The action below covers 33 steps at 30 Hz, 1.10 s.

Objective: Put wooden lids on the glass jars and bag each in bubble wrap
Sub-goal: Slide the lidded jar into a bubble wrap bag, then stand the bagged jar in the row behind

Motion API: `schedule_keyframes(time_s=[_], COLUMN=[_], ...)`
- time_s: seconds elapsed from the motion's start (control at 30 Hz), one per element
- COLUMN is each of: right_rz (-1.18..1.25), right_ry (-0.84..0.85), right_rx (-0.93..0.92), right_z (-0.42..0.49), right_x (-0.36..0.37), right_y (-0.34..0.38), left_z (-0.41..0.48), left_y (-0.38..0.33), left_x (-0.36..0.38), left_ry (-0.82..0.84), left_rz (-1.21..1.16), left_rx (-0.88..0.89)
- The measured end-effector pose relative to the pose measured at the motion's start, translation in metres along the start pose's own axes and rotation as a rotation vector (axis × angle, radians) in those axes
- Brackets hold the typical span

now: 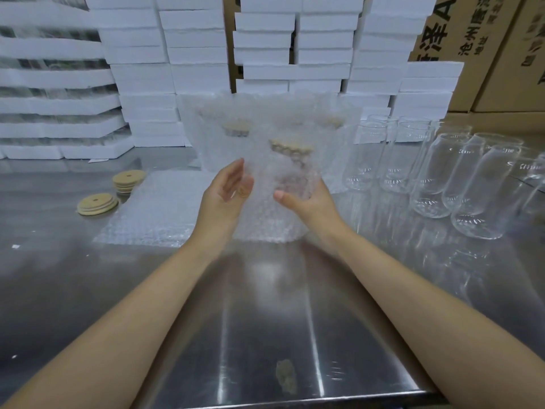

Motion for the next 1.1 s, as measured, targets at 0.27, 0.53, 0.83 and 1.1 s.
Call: schedule_keyframes(time_s=[0.27, 0.53, 0.83, 1.1], right_rz=[-0.33, -0.391, -0.431, -0.9], right_ry=[-0.369, -0.257, -0.518, -0.235], right_rx=[-0.06, -0.118, -0.5, -0.104], right_z=[0.007, 0.023, -0.002, 0.005], right_x=[-0.076, -0.064, -0.084, -0.064], right_y=[-0.002, -0.008, 0.057, 0.009], left_z=[0.001, 0.004, 0.004, 0.002], left_y=[0.037, 0.054, 0.053, 0.05], left_x=[0.001, 0.018, 0.017, 0.02], left_ry=[-0.046, 0.038, 0.053, 0.06], left_rz=[0.107, 0.164, 0.115, 0.119], left_rx=[-0.149, -0.26, -0.327, -0.326])
Point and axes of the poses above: each hand's wrist, its own z-axis towards the middle knuckle, its own x-axis out of the palm, y = z × x, the point moved 9 cm from there along z, towards the middle knuckle, and after that the axes turned 5 degrees about -x, right-handed, at the moved point
